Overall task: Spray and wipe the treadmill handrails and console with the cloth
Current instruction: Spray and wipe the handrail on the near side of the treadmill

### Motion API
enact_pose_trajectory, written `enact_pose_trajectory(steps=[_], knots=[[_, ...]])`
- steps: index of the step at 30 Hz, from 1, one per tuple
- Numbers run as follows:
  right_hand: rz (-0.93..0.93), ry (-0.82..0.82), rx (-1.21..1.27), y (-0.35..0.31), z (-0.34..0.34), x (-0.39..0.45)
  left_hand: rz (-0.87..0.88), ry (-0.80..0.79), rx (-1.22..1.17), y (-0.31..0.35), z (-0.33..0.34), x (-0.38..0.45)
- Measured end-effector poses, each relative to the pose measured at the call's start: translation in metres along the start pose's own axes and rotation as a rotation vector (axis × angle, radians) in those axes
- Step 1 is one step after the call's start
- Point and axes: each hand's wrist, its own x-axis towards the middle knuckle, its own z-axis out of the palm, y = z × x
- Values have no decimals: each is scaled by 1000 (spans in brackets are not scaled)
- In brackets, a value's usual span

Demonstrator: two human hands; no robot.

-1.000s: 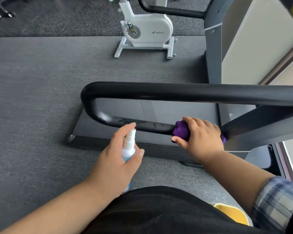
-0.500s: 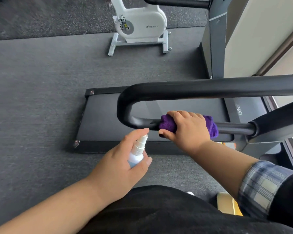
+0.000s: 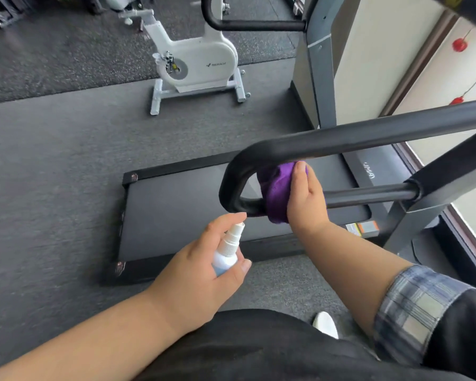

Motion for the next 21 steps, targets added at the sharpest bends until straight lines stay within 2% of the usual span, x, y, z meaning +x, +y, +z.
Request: enact_pose_trajectory(steps=[4,9,14,21], knots=[[122,43,153,-10,29,-20,43,-26,9,0,-5,-6],[202,-22,357,-7,51,-33,34,-43,34,-7,-15,-21],[-41,-90,158,-9,61,-38,8,-43,68,-17,-18,-33],[-264,-190,-48,2,50,-34,35,-53,57,-13,-9,-29]])
